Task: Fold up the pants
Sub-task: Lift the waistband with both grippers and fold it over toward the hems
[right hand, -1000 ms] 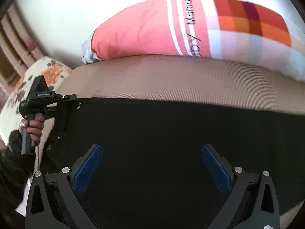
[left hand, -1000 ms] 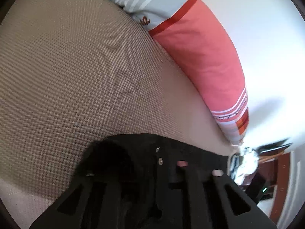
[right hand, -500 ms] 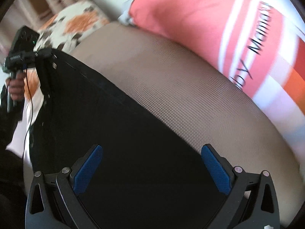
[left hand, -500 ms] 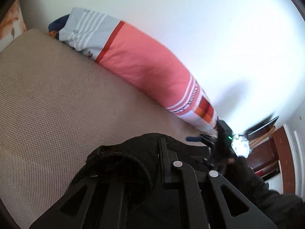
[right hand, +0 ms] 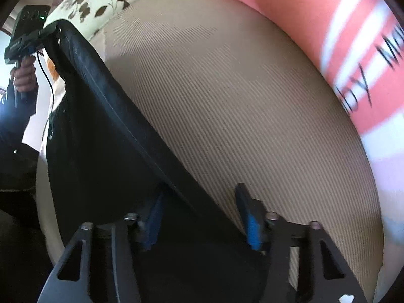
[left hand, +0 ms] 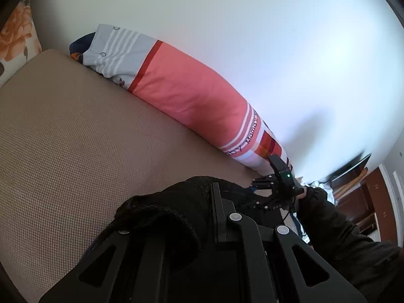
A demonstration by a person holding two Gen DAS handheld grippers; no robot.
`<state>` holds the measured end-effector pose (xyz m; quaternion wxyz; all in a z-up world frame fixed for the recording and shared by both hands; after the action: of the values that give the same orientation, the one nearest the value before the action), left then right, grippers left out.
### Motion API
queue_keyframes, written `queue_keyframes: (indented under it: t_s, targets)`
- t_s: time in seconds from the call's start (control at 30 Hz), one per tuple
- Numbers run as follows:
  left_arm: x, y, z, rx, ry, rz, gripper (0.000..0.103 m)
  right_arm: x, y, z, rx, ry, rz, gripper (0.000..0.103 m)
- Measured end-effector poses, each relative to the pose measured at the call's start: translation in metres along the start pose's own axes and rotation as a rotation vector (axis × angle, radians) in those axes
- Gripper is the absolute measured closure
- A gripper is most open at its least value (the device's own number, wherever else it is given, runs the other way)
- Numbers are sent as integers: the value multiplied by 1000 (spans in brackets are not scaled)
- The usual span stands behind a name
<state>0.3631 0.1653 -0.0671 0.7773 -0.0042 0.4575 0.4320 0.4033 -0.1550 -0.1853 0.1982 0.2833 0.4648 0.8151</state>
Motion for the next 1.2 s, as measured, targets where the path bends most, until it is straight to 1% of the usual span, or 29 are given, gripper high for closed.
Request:
queue_keyframes:
  t_s: [0.17, 0.27, 0.3, 0.37, 0.47, 0.53, 0.63, 0.7, 0.73, 0.8, 0.83, 0.93, 1.0, 1.1, 1.2]
  targets:
    - [4, -5, 0, 5, 16, 30, 93, -19, 13, -20, 18, -10, -70, 75]
    - [3, -7, 0, 6, 8, 42, 93, -27, 15, -35, 51, -5, -108, 80]
    - [3, -8, 0, 5, 10, 47, 93, -28, 17, -37, 42, -5, -114, 81]
    - [4, -9, -1, 6, 13, 53, 93, -30, 22, -39, 36, 0, -142, 87]
    - [4, -11, -2, 7, 16, 65, 93, -28, 25, -42, 12, 8, -196, 91]
    - [5, -11, -3, 2, 4, 81, 93, -22, 26, -42, -17, 8, -255, 91]
    - [6, -14, -3, 10, -10, 100, 93, -11, 39, -45, -103, -15, -405, 92]
    - [7, -16, -2, 16, -27, 118, 93, -6, 55, -47, -160, -35, -483, 93]
    - [8, -17, -2, 23, -37, 125, 93, 0, 65, -48, -198, -59, -523, 94]
    - [9, -16, -1, 26, -58, 146, 93, 14, 80, -50, -234, -67, -577, 95]
    - [9, -15, -1, 32, -57, 144, 93, 27, 86, -50, -250, -64, -604, 95]
    - [3, -3, -2, 36, -72, 138, 93, 57, 106, -56, -279, -59, -653, 95]
    - [-3, 7, -4, 35, -89, 128, 93, 82, 125, -62, -311, -77, -669, 96]
    - [-12, 29, -12, 42, -109, 109, 93, 114, 147, -79, -355, -104, -669, 96]
    - [-17, 51, -26, 61, -134, 91, 93, 144, 159, -97, -387, -129, -662, 96]
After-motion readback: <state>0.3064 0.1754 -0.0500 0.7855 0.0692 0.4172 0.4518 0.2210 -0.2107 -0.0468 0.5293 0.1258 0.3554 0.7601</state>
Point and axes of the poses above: each gripper's, at about its wrist camera, not at the fingertips, and y roughly against the way its jaws point, x to its left, z to its top, the point moved 6 cm from there along -y, roughly the way its jaws point, and after that the axes turned 14 degrees about -x, right-handed, at the moved point
